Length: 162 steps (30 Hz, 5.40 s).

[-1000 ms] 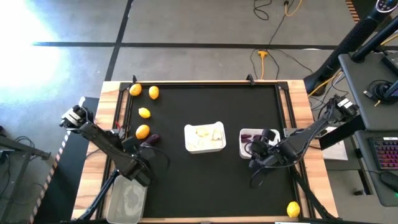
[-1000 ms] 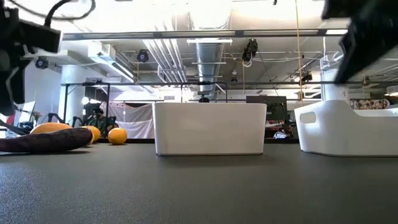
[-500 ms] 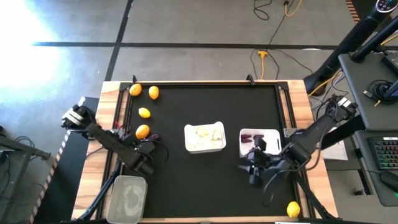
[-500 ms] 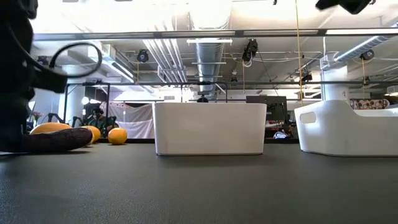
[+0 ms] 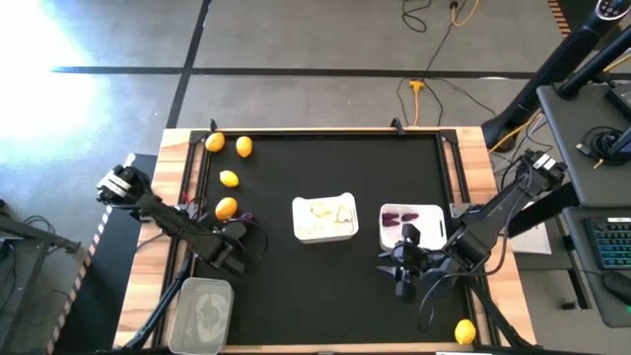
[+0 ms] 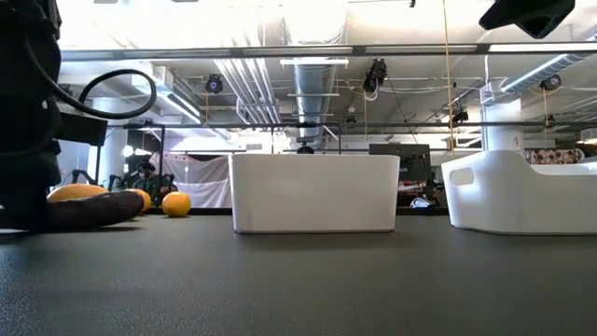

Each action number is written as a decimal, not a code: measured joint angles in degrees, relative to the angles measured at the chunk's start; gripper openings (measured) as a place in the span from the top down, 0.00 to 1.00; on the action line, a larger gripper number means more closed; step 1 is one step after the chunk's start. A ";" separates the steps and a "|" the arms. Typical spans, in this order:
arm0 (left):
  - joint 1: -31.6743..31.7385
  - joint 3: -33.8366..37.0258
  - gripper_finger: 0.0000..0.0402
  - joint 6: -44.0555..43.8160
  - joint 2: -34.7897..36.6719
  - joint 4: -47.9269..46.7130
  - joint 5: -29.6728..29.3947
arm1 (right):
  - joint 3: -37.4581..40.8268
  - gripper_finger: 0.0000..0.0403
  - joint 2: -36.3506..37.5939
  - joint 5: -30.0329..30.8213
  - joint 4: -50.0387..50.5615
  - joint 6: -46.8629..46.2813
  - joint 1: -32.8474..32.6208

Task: Sort produce into baskets
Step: Put the eggplant into the right white bin, then put the lemon into the gray bin

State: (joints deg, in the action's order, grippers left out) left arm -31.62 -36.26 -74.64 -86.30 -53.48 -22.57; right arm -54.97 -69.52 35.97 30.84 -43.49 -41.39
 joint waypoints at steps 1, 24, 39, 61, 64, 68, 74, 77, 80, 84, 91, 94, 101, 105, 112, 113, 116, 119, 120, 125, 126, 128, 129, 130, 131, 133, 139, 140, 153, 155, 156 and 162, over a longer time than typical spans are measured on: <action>0.01 -0.32 0.70 0.03 -0.08 0.21 -0.45 | 0.06 0.68 0.00 0.08 -0.14 0.01 0.00; -5.45 -20.58 0.72 44.60 -7.72 49.07 -10.04 | 4.54 0.76 0.00 6.68 -11.26 0.97 0.02; -4.59 -38.24 0.68 51.24 -33.66 42.67 -1.64 | 11.11 0.73 -9.19 -4.23 -33.93 5.37 -0.15; -4.70 -59.72 0.48 49.67 -44.86 13.70 -12.76 | -6.79 0.38 -33.70 -4.74 -36.31 24.53 0.06; -4.72 -59.72 0.44 49.66 -44.66 13.42 -12.91 | -9.21 0.35 -35.94 -2.88 -34.40 24.46 0.58; -5.17 -59.60 0.42 49.69 -43.97 13.25 -12.89 | -12.13 0.34 -39.62 -3.21 -31.73 23.06 1.32; -6.04 -59.59 0.41 49.71 -43.60 13.37 -12.81 | -15.24 0.37 -44.75 -3.21 -27.07 20.21 2.27; -6.48 -59.57 0.41 49.67 -43.51 13.37 -12.77 | -16.16 0.41 -46.22 -2.98 -25.67 18.73 2.80; -6.98 -60.30 0.41 48.13 -43.41 12.14 -12.63 | -16.30 0.45 -46.56 -2.96 -25.23 17.50 3.31; -7.91 -62.40 0.41 46.52 -43.22 7.17 -12.52 | -16.44 0.52 -45.66 -3.99 -24.28 18.36 3.45; -9.50 -68.99 0.41 42.68 -43.09 -7.77 -13.72 | -22.44 0.57 -37.63 -5.11 -0.95 17.30 3.41; -10.37 -71.29 0.41 37.56 -43.00 -13.05 -16.15 | -23.54 0.54 -33.66 -4.07 14.01 11.48 3.36; -11.85 -71.57 0.41 31.09 -42.98 -13.64 -14.62 | -20.42 0.56 -26.08 1.94 38.50 -7.48 3.30; -11.85 -70.31 0.41 28.86 -42.87 -13.85 -12.88 | -18.94 0.55 -21.96 5.21 50.13 -21.68 3.33; -11.85 -59.81 0.41 27.98 -37.28 -7.08 -15.73 | -15.26 0.55 -15.89 0.76 55.48 -30.09 3.37; -11.80 -57.57 0.41 28.49 -36.52 -4.35 -15.77 | -14.29 0.55 -15.25 -0.32 55.42 -30.13 3.39; -11.61 -50.49 0.41 30.59 -34.00 5.45 -15.74 | -10.70 0.55 -13.83 -4.88 55.29 -30.48 3.41; -11.41 -43.71 0.41 32.18 -31.66 16.30 -15.44 | -6.32 0.53 -13.03 -9.08 55.28 -32.24 3.41; -11.35 -41.66 0.41 32.95 -31.08 19.43 -15.11 | -4.75 0.52 -12.98 -10.25 55.18 -32.48 3.41; -10.95 -34.62 0.41 35.89 -29.69 32.60 -13.94 | 1.56 0.49 -12.89 -14.18 52.12 -34.01 3.57; -10.86 -33.56 0.41 36.41 -29.67 35.40 -13.88 | 2.31 0.48 -12.90 -14.79 50.99 -33.89 3.60; -10.49 -31.71 0.41 37.18 -29.67 39.81 -13.20 | 2.96 0.46 -12.90 -15.43 49.74 -33.33 3.67; -10.18 -30.93 0.41 37.73 -29.67 41.91 -12.08 | 2.98 0.45 -12.90 -15.44 49.69 -33.09 3.67; -9.90 -30.29 0.41 38.11 -29.67 43.64 -11.08 | 2.93 0.44 -12.89 -15.44 50.00 -33.02 3.67; -9.62 -29.78 0.41 38.09 -29.67 44.52 -10.34 | 2.53 0.42 -12.83 -15.44 51.20 -33.02 3.67; -9.14 -29.47 0.41 37.91 -29.55 45.09 -8.92 | 0.86 0.39 -12.68 -15.44 53.77 -32.98 3.67; -8.05 -29.79 0.41 38.43 -29.62 45.98 -7.87 | -9.91 0.31 -12.45 -20.96 58.73 -33.15 3.67; -7.83 -30.24 0.41 39.00 -29.76 46.04 -7.91 | -12.03 0.31 -12.35 -22.22 58.34 -34.19 3.48; -4.12 -38.25 0.41 54.39 -34.13 47.32 -7.06 | -21.14 0.38 -23.62 -43.50 46.40 -54.46 -12.25; -4.00 -38.46 0.41 54.67 -34.74 48.52 -6.76 | -21.00 0.38 -26.86 -49.23 46.32 -55.05 -14.03; -3.96 -38.56 0.41 54.67 -34.99 49.00 -6.75 | -21.00 0.38 -28.34 -51.99 46.19 -55.47 -14.43; -3.85 -37.97 0.41 55.49 -35.71 53.91 -6.89 | -21.50 0.33 -34.50 -65.22 44.06 -51.55 -14.01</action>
State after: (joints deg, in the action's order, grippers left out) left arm -35.46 -74.23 -19.14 -122.01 0.43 -29.46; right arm -76.47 -104.01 -29.25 74.90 -95.04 -55.39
